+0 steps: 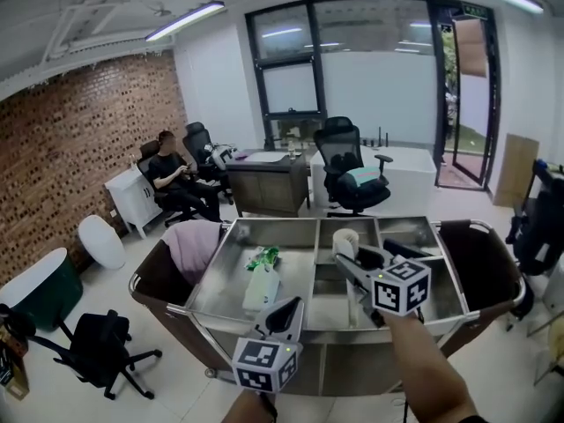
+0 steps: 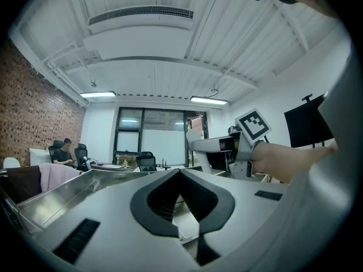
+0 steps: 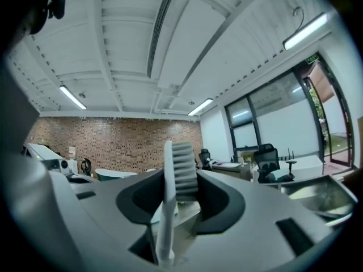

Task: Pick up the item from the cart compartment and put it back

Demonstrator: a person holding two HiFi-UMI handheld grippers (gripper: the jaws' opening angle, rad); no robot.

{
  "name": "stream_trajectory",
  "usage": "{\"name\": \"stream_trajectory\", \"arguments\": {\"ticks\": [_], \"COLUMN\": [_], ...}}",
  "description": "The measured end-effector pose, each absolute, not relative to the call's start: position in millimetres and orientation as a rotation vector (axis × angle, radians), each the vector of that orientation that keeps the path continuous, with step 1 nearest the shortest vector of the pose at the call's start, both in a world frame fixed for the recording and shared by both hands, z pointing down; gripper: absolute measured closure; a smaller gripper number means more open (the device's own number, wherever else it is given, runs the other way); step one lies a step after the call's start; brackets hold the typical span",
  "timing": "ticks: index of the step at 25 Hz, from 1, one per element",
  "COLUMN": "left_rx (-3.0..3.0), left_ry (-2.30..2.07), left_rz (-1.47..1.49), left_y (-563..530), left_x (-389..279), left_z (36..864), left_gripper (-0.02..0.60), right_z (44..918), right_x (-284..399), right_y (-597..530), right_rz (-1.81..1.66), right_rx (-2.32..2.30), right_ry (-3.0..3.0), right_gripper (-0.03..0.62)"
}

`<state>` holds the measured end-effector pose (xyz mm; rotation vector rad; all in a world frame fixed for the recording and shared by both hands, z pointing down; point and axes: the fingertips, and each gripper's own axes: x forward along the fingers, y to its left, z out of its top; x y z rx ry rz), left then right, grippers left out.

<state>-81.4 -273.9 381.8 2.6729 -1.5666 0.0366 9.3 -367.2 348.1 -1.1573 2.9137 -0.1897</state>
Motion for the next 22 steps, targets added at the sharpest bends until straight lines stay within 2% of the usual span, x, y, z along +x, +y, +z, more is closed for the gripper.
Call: {"name": "stream_trajectory", "arguments": {"ticks": [6,13,22], "left_rx": [2.692,2.684,2.689], "left_ry": [-1.575,-1.600,-1.603], "left_rz": [0.023,0.001,-0.004], "left_y": [-273,-272,-270], "left_x": [-81,-87,-83], "left_z": [376,372,371], "left_gripper": [0.581,0.581,0.581], "right_z": [314,272,295], "right_x": [42,78,105], "right_y": [-318,-272,-239], "right_rz": [-0.017,0.031,0.015], "right_rx": [-1.164,-1.149,-1.211], "right_ry": [2.803,2.698,2.687], "right_gripper": [0.421,0.421,0.421]}}
